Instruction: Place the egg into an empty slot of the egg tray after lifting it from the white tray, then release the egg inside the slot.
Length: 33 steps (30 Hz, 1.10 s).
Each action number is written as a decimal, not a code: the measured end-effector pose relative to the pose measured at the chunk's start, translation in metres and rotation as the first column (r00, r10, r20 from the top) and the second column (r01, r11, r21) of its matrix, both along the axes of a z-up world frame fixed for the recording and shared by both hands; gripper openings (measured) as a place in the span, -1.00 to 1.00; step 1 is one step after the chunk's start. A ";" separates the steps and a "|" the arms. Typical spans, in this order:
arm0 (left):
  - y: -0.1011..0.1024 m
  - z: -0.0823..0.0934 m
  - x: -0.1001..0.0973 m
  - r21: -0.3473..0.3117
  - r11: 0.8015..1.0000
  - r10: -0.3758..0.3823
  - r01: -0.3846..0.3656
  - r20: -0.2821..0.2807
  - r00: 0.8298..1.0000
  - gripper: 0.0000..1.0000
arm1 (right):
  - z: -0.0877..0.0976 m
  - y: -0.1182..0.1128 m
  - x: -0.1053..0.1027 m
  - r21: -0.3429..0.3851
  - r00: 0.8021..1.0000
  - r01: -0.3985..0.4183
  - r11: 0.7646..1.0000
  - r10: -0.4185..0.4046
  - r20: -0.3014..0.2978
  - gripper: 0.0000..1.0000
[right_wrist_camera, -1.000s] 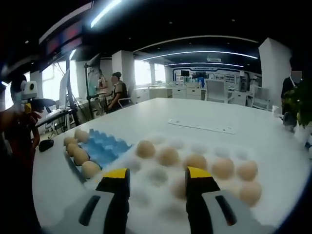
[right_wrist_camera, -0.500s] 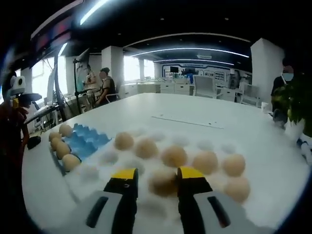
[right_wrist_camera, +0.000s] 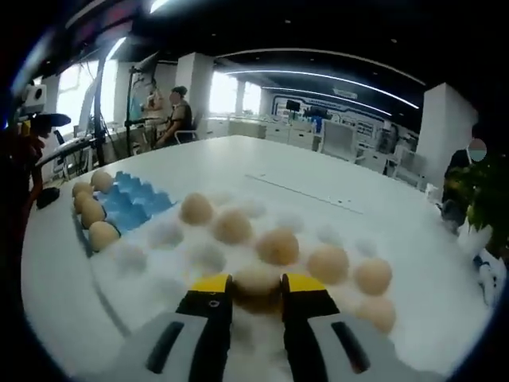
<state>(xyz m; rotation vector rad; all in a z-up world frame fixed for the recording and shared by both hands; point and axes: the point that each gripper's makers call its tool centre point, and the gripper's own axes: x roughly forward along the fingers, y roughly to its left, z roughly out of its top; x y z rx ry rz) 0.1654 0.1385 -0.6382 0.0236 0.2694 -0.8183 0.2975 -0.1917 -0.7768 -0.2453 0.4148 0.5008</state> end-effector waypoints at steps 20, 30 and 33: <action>0.003 0.000 -0.002 -0.001 1.000 0.006 -0.006 0.000 1.000 0.48 | 0.038 0.004 -0.001 0.058 0.997 0.018 0.998 -0.022 0.076 -0.55; 0.004 0.001 -0.005 -0.005 1.000 0.008 -0.008 0.003 1.000 0.48 | 0.049 0.035 -0.002 0.085 0.995 -0.034 0.996 0.026 0.095 -0.55; 0.006 0.001 -0.006 -0.003 1.000 0.011 -0.011 0.003 1.000 0.48 | 0.048 0.044 -0.004 0.090 0.995 -0.052 0.995 0.044 0.092 -0.55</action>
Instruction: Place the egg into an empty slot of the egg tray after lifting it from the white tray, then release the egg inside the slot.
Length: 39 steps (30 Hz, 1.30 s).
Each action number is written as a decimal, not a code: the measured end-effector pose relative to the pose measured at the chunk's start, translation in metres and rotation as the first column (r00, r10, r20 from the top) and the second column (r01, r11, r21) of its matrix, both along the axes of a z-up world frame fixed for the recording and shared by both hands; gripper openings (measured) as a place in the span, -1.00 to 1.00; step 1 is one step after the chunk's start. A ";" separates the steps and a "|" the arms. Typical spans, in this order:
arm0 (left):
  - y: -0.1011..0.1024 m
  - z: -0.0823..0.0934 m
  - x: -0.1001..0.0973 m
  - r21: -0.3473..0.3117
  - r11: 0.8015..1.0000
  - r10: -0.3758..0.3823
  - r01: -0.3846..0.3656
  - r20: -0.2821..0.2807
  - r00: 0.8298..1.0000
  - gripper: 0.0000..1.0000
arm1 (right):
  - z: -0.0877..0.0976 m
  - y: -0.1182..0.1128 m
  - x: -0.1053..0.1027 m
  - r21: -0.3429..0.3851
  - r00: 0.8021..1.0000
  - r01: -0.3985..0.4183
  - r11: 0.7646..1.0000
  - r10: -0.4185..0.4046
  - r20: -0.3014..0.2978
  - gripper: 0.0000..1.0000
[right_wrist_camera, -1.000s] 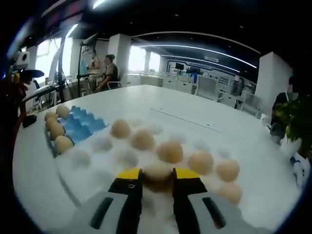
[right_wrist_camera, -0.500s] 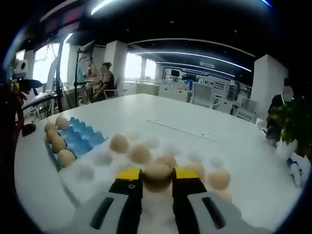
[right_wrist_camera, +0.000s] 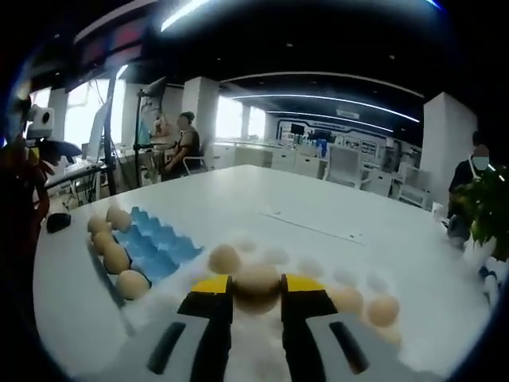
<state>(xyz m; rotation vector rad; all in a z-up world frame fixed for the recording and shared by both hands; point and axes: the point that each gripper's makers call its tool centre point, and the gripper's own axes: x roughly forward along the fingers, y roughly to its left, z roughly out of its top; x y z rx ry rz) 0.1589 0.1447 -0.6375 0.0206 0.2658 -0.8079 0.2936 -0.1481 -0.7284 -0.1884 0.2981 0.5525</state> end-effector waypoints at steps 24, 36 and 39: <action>0.006 0.000 0.000 -0.010 1.000 0.009 -0.008 0.004 1.000 0.48 | 0.005 0.085 -0.002 0.058 0.987 -0.161 0.985 0.161 -0.005 -0.55; 0.010 0.001 0.000 -0.011 1.000 0.017 -0.016 0.007 1.000 0.48 | 0.007 0.130 -0.009 0.066 0.968 -0.249 0.966 0.250 -0.002 -0.55; 0.011 0.002 0.000 -0.011 1.000 0.017 -0.017 0.007 1.000 0.48 | 0.006 0.138 -0.010 0.068 0.964 -0.263 0.962 0.264 -0.005 -0.55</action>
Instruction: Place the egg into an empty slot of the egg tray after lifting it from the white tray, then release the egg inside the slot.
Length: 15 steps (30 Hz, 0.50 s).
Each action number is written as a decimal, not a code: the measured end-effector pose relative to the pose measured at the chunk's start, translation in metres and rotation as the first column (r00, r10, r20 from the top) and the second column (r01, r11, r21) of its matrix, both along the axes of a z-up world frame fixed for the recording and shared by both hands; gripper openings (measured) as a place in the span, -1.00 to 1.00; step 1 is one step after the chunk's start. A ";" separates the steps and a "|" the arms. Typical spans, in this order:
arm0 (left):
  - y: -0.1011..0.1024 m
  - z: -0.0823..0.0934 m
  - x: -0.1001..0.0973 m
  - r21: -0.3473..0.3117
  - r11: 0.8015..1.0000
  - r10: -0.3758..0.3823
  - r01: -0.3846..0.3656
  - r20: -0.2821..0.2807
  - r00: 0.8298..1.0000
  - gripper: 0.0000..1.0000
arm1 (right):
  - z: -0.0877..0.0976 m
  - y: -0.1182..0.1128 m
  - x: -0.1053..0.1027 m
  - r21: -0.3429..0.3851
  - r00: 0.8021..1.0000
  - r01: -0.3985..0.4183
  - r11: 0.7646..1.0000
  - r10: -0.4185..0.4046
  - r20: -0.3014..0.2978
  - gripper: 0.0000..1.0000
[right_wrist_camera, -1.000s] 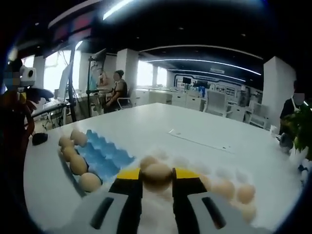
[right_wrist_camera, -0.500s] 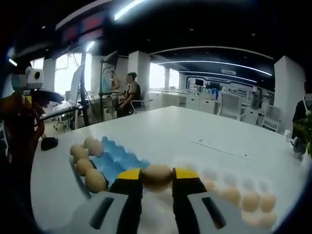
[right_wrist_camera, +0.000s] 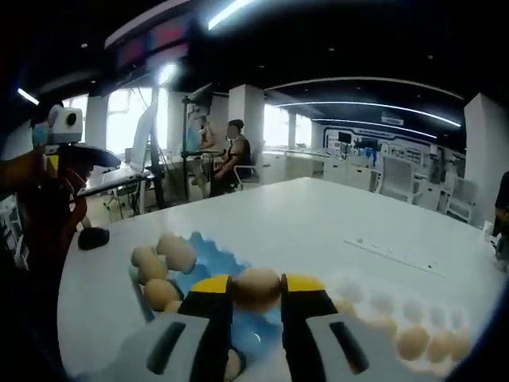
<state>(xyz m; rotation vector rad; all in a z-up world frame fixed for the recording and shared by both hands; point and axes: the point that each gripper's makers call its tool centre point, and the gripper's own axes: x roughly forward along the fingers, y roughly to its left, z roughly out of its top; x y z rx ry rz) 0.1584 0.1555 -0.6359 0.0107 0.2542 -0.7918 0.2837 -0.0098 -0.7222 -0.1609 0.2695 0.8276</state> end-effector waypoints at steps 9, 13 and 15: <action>0.003 0.000 -0.001 -0.001 1.000 0.007 -0.007 -0.001 1.000 0.48 | -0.002 0.026 -0.006 0.000 0.998 -0.055 0.998 0.055 -0.004 -0.55; 0.004 -0.001 -0.002 0.000 1.000 0.008 -0.008 -0.001 1.000 0.48 | -0.003 0.034 -0.009 -0.004 0.997 -0.075 0.997 0.075 -0.004 -0.54; 0.004 -0.001 -0.002 -0.002 1.000 0.010 -0.010 -0.001 1.000 0.48 | -0.004 0.039 -0.010 -0.002 0.996 -0.087 0.996 0.087 -0.010 -0.54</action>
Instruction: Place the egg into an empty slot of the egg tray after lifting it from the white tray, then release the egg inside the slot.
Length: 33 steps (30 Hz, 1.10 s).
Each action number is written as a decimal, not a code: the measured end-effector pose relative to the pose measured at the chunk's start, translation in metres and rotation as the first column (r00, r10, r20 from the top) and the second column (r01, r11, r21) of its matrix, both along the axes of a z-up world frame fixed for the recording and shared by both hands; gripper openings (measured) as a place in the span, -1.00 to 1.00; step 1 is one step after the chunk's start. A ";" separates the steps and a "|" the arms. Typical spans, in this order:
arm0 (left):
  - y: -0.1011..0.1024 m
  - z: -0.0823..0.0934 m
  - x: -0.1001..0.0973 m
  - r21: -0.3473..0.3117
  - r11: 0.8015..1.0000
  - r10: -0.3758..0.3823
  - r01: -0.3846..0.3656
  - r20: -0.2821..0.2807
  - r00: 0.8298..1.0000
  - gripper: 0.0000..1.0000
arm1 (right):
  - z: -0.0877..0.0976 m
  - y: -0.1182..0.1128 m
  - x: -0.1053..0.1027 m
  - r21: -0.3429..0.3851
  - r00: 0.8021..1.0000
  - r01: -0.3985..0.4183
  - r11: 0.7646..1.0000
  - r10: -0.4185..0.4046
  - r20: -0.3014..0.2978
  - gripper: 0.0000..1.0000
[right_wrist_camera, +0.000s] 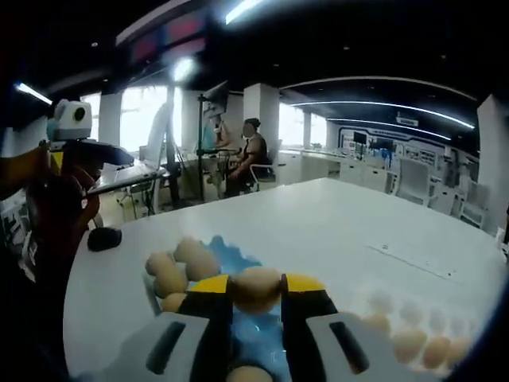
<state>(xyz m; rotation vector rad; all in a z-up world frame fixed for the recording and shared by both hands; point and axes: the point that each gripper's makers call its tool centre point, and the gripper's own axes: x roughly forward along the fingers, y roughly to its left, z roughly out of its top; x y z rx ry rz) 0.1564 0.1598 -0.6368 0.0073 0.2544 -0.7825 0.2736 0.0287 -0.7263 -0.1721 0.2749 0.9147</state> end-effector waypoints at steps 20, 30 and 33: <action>0.004 0.000 -0.001 -0.005 1.000 0.013 -0.013 0.002 1.000 0.48 | -0.016 0.038 -0.007 -0.048 0.995 -0.097 0.994 0.096 -0.022 -0.54; 0.006 -0.001 -0.002 -0.010 1.000 0.020 -0.020 0.000 1.000 0.48 | -0.028 0.042 -0.008 -0.092 0.991 -0.130 0.987 0.126 -0.047 -0.54; 0.005 -0.001 -0.001 -0.010 1.000 0.020 -0.020 0.000 1.000 0.48 | -0.031 0.043 -0.009 -0.109 0.989 -0.142 0.984 0.137 -0.052 -0.54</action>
